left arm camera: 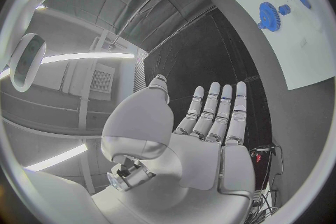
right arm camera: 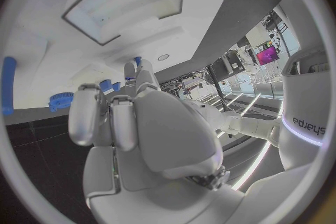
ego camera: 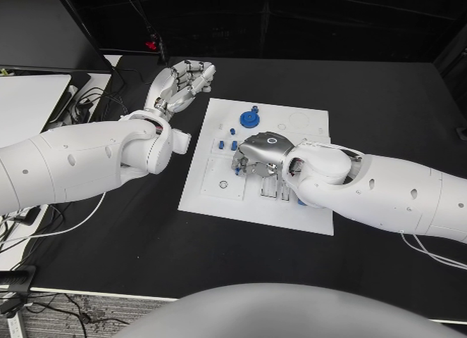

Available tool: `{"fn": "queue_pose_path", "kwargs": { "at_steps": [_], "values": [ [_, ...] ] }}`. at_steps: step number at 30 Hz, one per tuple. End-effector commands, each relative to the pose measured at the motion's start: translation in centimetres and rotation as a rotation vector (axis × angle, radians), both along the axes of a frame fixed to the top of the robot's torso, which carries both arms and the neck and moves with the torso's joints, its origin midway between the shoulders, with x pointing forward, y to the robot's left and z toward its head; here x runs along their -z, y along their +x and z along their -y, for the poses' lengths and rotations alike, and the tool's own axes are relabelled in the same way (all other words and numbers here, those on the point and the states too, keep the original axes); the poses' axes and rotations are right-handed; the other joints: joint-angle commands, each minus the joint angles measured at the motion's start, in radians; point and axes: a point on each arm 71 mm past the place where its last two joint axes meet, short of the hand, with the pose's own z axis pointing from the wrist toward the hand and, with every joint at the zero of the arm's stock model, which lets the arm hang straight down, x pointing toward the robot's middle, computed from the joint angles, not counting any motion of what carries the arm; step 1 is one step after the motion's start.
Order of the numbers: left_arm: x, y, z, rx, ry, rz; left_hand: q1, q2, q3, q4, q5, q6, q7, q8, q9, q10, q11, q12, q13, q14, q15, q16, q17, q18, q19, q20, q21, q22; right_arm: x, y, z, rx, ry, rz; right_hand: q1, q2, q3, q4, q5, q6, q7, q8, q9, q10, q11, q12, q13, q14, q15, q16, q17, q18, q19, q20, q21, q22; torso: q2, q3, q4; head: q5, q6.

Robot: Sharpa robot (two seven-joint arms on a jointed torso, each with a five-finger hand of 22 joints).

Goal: Assemble the parts on the task board

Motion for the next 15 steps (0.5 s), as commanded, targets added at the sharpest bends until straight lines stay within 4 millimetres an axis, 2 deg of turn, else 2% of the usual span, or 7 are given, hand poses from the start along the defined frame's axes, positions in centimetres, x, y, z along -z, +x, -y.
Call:
{"fn": "queue_pose_path", "kwargs": {
  "at_steps": [1,12,15],
  "values": [
    [-0.79,-0.27,0.24,0.034,-0.022,0.102,0.009,0.003,-0.004,0.000,0.005,-0.008,0.131,0.006,-0.001,-0.003,-0.006,0.003,-0.001,0.003,-0.004,0.006,-0.001,-0.003,0.006,-0.001,0.006,-0.001,-0.24,-0.09,-0.11,-0.010,0.012,0.016,0.003,-0.002,0.009,0.000,0.003,0.004,0.002,0.001,0.001,-0.003,0.005,-0.003,-0.001,0.041,0.006,-0.003,0.000,-0.011,0.000,0.005,-0.004,0.103,0.000,-0.0007,0.0002,-0.002,0.000],
    [-0.77,-0.26,0.27,0.034,-0.022,0.100,0.011,0.005,-0.004,0.000,0.006,-0.008,0.131,0.006,-0.001,-0.004,-0.006,0.004,-0.001,0.003,-0.004,0.007,-0.003,-0.003,0.006,-0.001,0.006,-0.002,0.02,0.14,-0.10,0.000,-0.006,0.002,0.003,-0.004,0.012,0.000,0.003,0.001,0.005,-0.003,0.000,-0.007,0.007,-0.004,-0.002,0.039,0.008,-0.007,-0.010,-0.010,-0.003,0.007,-0.009,0.100,0.000,-0.0009,0.0016,-0.004,0.000],
    [-0.77,-0.26,0.26,0.033,-0.022,0.100,0.011,0.005,-0.005,0.000,0.006,-0.008,0.131,0.006,-0.002,-0.004,-0.006,0.005,-0.002,0.003,-0.004,0.007,-0.003,-0.003,0.006,-0.001,0.006,-0.002,0.11,0.19,-0.11,0.005,-0.016,-0.005,0.000,-0.014,0.011,0.000,0.003,-0.009,0.005,-0.012,-0.002,-0.019,0.010,-0.006,-0.002,0.037,0.010,-0.010,-0.016,-0.009,-0.005,0.009,-0.012,0.098,0.000,-0.0006,0.0007,-0.002,0.000]
  ]
}}
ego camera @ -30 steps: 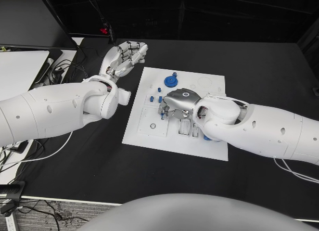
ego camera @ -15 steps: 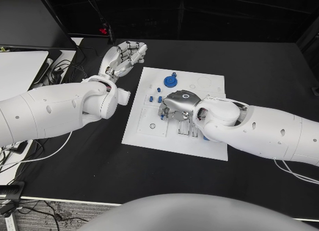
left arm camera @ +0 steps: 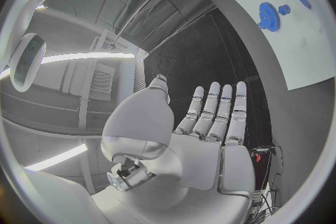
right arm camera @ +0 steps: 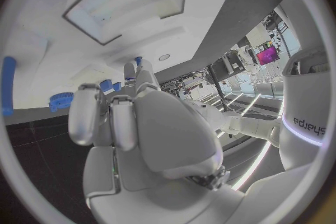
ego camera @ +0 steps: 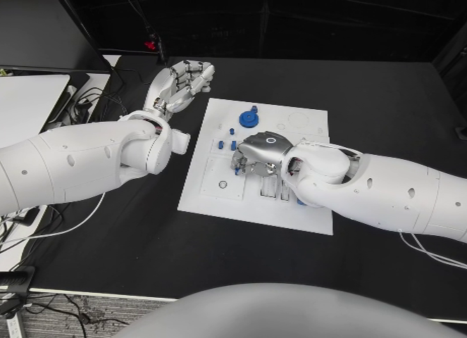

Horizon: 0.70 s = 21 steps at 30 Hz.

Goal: Assemble the parts on the task board

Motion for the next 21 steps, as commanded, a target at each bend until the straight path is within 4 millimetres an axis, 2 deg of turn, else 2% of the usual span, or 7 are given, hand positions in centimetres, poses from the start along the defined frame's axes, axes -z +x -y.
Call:
{"fn": "queue_pose_path", "kwargs": {
  "at_steps": [1,3,9,15,21],
  "values": [
    [-0.78,-0.28,0.22,0.032,-0.022,0.099,0.006,0.001,-0.005,0.000,0.006,-0.008,0.131,0.006,-0.002,-0.004,-0.006,0.005,-0.002,0.002,-0.004,0.004,-0.002,-0.003,0.006,-0.001,0.006,-0.002,0.05,0.03,-0.06,0.004,-0.017,-0.007,-0.004,-0.023,0.001,0.001,0.002,-0.021,0.004,-0.014,-0.003,-0.024,0.004,-0.007,-0.003,0.033,0.008,-0.006,-0.011,-0.008,-0.003,0.006,-0.011,0.096,-0.001,-0.0001,-0.0002,0.002,0.000],
    [-0.78,-0.29,0.22,0.032,-0.022,0.099,0.006,0.001,-0.005,0.000,0.006,-0.008,0.131,0.007,-0.002,-0.004,-0.006,0.005,-0.002,0.002,-0.004,0.004,-0.002,-0.003,0.006,-0.001,0.006,-0.002,0.11,0.00,-0.04,0.009,-0.027,-0.014,-0.016,-0.048,-0.011,0.006,0.002,-0.048,0.004,-0.032,-0.006,-0.058,0.011,-0.007,-0.003,0.028,0.013,-0.015,-0.034,-0.005,-0.010,0.009,-0.026,0.086,-0.001,-0.0002,0.0000,0.002,0.000],
    [-0.77,-0.29,0.16,0.031,-0.021,0.099,0.007,0.001,-0.005,0.000,0.006,-0.009,0.131,0.007,-0.002,-0.005,-0.006,0.005,-0.002,0.002,-0.004,0.004,-0.002,-0.003,0.006,-0.001,0.006,-0.002,0.21,-0.11,0.01,0.010,-0.041,-0.025,-0.038,-0.083,-0.030,0.010,0.001,-0.088,0.002,-0.058,-0.006,-0.109,0.025,-0.006,-0.002,0.017,0.024,-0.036,-0.082,0.004,-0.030,0.018,-0.066,0.062,0.000,0.0003,-0.0008,0.002,0.000],
    [-0.77,-0.28,0.13,0.031,-0.021,0.098,0.007,0.001,-0.005,0.000,0.006,-0.009,0.131,0.007,-0.002,-0.005,-0.006,0.005,-0.002,0.002,-0.004,0.004,-0.002,-0.003,0.006,-0.001,0.006,-0.002,0.07,-0.16,0.13,0.010,-0.024,-0.014,-0.067,-0.100,-0.043,0.011,0.001,-0.107,0.007,-0.069,-0.004,-0.129,0.029,-0.003,0.000,0.012,0.028,-0.048,-0.105,0.007,-0.038,0.024,-0.081,0.052,0.000,0.0006,-0.0006,0.002,0.000],
    [-0.77,-0.27,0.12,0.031,-0.021,0.098,0.007,0.001,-0.005,0.000,0.006,-0.009,0.131,0.007,-0.002,-0.005,-0.006,0.005,-0.002,0.002,-0.004,0.004,-0.002,-0.003,0.006,-0.001,0.006,-0.002,-0.55,-0.23,0.23,0.005,0.058,0.028,-0.114,-0.115,-0.056,0.010,0.001,-0.127,0.031,-0.074,-0.003,-0.157,0.033,-0.003,0.001,0.009,0.031,-0.058,-0.123,0.010,-0.041,0.028,-0.093,0.044,0.000,0.0001,-0.0013,-0.001,0.000]
  ]
}}
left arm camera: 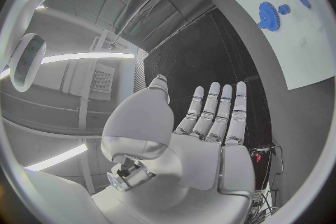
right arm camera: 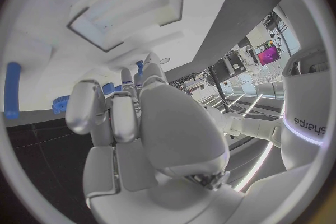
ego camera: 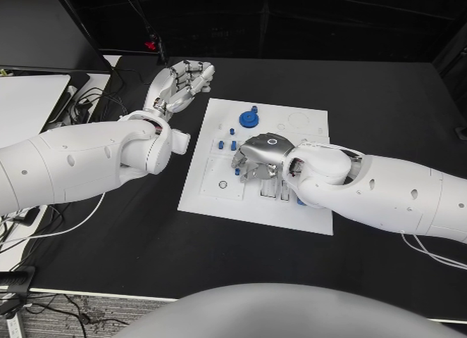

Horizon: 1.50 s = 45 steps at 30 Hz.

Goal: Assemble the parts on the task board

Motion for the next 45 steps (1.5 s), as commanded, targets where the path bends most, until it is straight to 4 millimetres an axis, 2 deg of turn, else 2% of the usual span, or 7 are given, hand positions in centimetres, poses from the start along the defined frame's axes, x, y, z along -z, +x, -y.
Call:
{"fn": "queue_pose_path", "kwargs": {
  "at_steps": [1,6,12,16,22,29,45],
  "values": [
    [-0.8,-0.3,0.2,0.032,-0.021,0.098,0.007,0.001,-0.005,0.000,0.006,-0.005,0.135,0.007,-0.001,-0.001,-0.003,0.005,-0.002,0.002,-0.004,0.004,-0.001,-0.003,0.006,-0.001,0.006,-0.001,-0.8,-0.1,0.0,-0.006,0.096,0.047,-0.020,-0.001,-0.004,0.000,-0.005,-0.008,0.009,-0.002,0.001,-0.012,0.001,0.001,0.002,0.009,0.010,-0.010,-0.008,0.010,-0.008,0.003,-0.006,0.043,0.000,-0.0002,-0.0006,-0.002,0.000],
    [-0.8,-0.3,0.2,0.034,-0.022,0.097,0.009,0.002,-0.005,0.000,0.007,-0.005,0.135,0.007,-0.001,-0.001,-0.003,0.006,-0.002,0.002,-0.004,0.005,-0.002,-0.003,0.006,-0.001,0.006,-0.002,-1.9,-0.2,0.8,0.012,0.265,0.061,-0.041,-0.003,-0.003,-0.002,-0.005,-0.022,0.021,-0.002,0.001,-0.020,0.008,0.003,0.003,0.005,0.015,-0.019,-0.028,0.012,-0.011,0.006,-0.017,0.035,0.000,0.0000,0.0000,-0.003,0.000],
    [-0.8,-0.3,0.1,0.033,-0.022,0.097,0.009,0.002,-0.005,0.000,0.007,-0.005,0.135,0.007,-0.001,-0.001,-0.003,0.006,-0.002,0.002,-0.004,0.005,-0.002,-0.003,0.006,-0.001,0.006,-0.002,-3.5,-0.7,3.7,0.087,0.469,-0.003,-0.042,0.008,0.013,-0.013,-0.005,-0.030,0.036,-0.001,0.002,-0.044,0.022,0.002,0.002,0.008,0.026,-0.019,-0.022,0.010,-0.006,0.015,-0.014,0.036,-0.002,-0.0023,0.0021,-0.009,0.000],
    [-0.8,-0.3,0.0,0.030,-0.021,0.097,0.010,0.003,-0.006,0.000,0.008,-0.005,0.135,0.008,-0.001,-0.002,-0.003,0.007,-0.002,0.002,-0.004,0.006,-0.003,-0.003,0.006,0.000,0.006,-0.002,-4.8,-0.3,5.7,0.108,0.505,-0.043,-0.041,0.016,0.023,-0.020,-0.005,-0.038,0.042,-0.001,0.002,-0.068,0.028,0.003,0.002,0.010,0.032,-0.015,-0.014,0.010,-0.002,0.021,-0.010,0.038,-0.001,-0.0018,-0.0004,-0.018,0.002],
    [-0.8,-0.3,0.0,0.028,-0.020,0.098,0.011,0.003,-0.006,0.000,0.008,-0.005,0.135,0.008,-0.001,-0.002,-0.003,0.007,-0.002,0.002,-0.004,0.006,-0.003,-0.003,0.006,0.000,0.006,-0.002,-5.8,0.6,8.9,0.162,0.478,-0.077,-0.043,0.023,0.034,-0.029,-0.004,-0.068,0.053,-0.004,0.000,-0.110,0.037,0.005,0.003,0.012,0.039,-0.012,-0.008,0.009,0.000,0.028,-0.007,0.039,-0.002,-0.0020,0.0005,-0.045,0.012],
    [-0.8,-0.3,-0.1,0.025,-0.019,0.098,0.011,0.003,-0.006,0.000,0.008,-0.005,0.135,0.008,-0.001,-0.002,-0.003,0.007,-0.002,0.002,-0.004,0.006,-0.003,-0.003,0.006,0.000,0.006,-0.002,-5.1,1.5,11.8,0.284,0.381,-0.131,-0.045,0.025,0.037,-0.031,-0.005,-0.080,0.060,-0.003,0.000,-0.117,0.043,0.009,0.004,0.013,0.043,-0.008,0.000,0.008,0.002,0.032,-0.004,0.041,0.000,0.0001,-0.0003,-0.051,0.020],
    [-0.7,-0.2,-0.2,0.024,-0.018,0.099,0.011,0.003,-0.006,0.000,0.008,-0.005,0.135,0.008,-0.001,-0.002,-0.003,0.007,-0.002,0.002,-0.004,0.006,-0.003,-0.003,0.006,0.000,0.006,-0.002,-3.9,2.5,12.3,0.365,0.126,-0.080,-0.049,0.021,0.037,-0.032,-0.005,-0.079,0.057,0.000,0.001,-0.121,0.042,0.011,0.005,0.013,0.044,-0.008,-0.002,0.009,0.002,0.033,-0.005,0.040,0.001,0.0004,0.0003,-0.055,0.023]
  ]
}}
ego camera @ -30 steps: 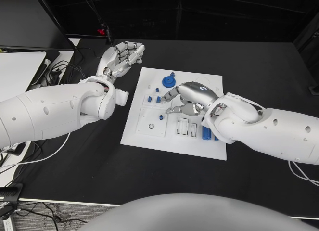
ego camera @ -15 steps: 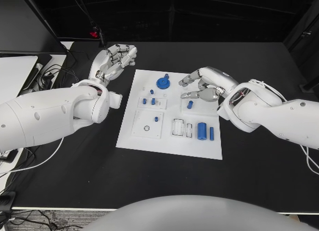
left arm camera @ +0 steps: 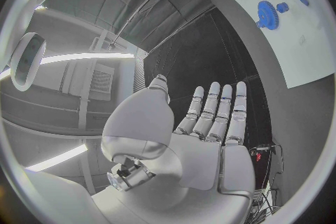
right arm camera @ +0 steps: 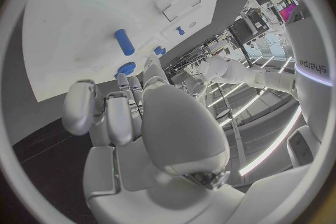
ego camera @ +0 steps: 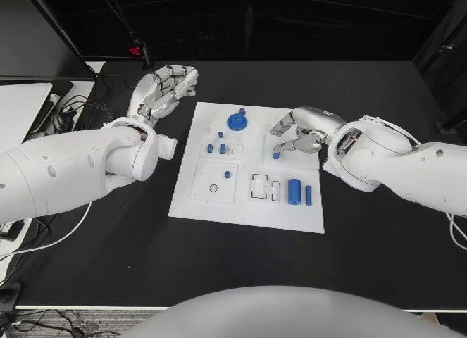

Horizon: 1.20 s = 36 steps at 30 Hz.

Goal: Assemble the parts on the task board

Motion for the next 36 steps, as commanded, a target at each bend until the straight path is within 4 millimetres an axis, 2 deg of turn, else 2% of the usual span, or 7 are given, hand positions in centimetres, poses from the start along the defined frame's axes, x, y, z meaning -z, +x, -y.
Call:
{"fn": "queue_pose_path", "kwargs": {
  "at_steps": [1,6,17,29,36],
  "values": [
    [-0.8,-0.3,0.1,0.030,-0.020,0.098,0.011,0.003,-0.006,0.000,0.004,-0.005,0.135,0.004,-0.002,-0.002,-0.003,0.007,-0.001,0.002,-0.004,0.006,-0.001,-0.003,0.006,-0.001,0.006,-0.001,0.4,0.3,0.0,0.023,-0.116,-0.003,-0.006,0.004,0.007,-0.002,-0.005,-0.003,-0.002,0.001,0.001,-0.003,-0.001,0.008,0.003,0.013,0.008,0.003,-0.003,0.009,0.000,0.010,0.003,0.040,0.000,-0.0004,0.0011,0.000,0.002],
    [-0.8,-0.3,0.0,0.028,-0.019,0.098,0.012,0.004,-0.007,0.000,0.005,-0.005,0.135,0.005,-0.002,-0.002,-0.003,0.008,-0.001,0.002,-0.004,0.007,-0.002,-0.003,0.006,-0.001,0.006,-0.002,0.6,0.5,-0.4,0.021,-0.134,-0.008,-0.007,0.002,0.007,-0.003,-0.005,0.004,-0.001,0.005,0.003,0.002,-0.002,0.013,0.004,0.012,0.008,0.002,-0.006,0.010,-0.001,0.010,0.001,0.038,0.000,-0.0001,0.0008,0.001,0.006],
    [-0.8,-0.2,-0.1,0.023,-0.017,0.100,0.012,0.004,-0.007,0.000,0.005,-0.005,0.135,0.005,-0.002,-0.002,-0.003,0.008,-0.001,0.002,-0.004,0.007,-0.002,-0.003,0.006,-0.001,0.006,-0.002,1.0,0.6,-1.2,0.008,-0.156,-0.031,-0.010,0.002,0.013,-0.009,-0.005,0.030,-0.005,0.016,0.007,0.026,-0.007,0.030,0.006,0.011,0.005,0.004,-0.005,0.012,-0.001,0.010,0.000,0.037,-0.001,-0.0005,0.0003,0.003,0.005],
    [-0.7,-0.2,-0.1,0.023,-0.017,0.100,0.012,0.004,-0.007,0.000,0.005,-0.005,0.135,0.005,-0.002,-0.002,-0.003,0.008,-0.001,0.002,-0.004,0.007,-0.002,-0.003,0.006,-0.001,0.006,-0.002,1.2,0.5,-1.1,0.007,-0.172,-0.051,-0.019,0.005,0.017,-0.007,-0.005,0.059,-0.017,0.024,0.008,0.067,-0.019,0.049,0.005,0.011,-0.005,0.002,-0.008,0.013,-0.002,0.003,-0.004,0.034,-0.001,-0.0006,0.0001,0.001,0.002],
    [-0.7,-0.2,-0.1,0.022,-0.017,0.099,0.012,0.004,-0.007,0.000,0.005,-0.005,0.135,0.005,-0.002,-0.002,-0.003,0.008,-0.001,0.002,-0.004,0.007,-0.002,-0.003,0.006,-0.001,0.006,-0.002,1.3,0.5,-1.2,0.006,-0.176,-0.055,-0.009,0.014,0.028,-0.010,-0.005,0.088,-0.030,0.033,0.010,0.101,-0.031,0.058,0.003,0.012,-0.014,0.003,-0.004,0.013,0.000,-0.005,-0.002,0.034,-0.001,-0.0006,0.0013,-0.001,0.002]
  ]
}}
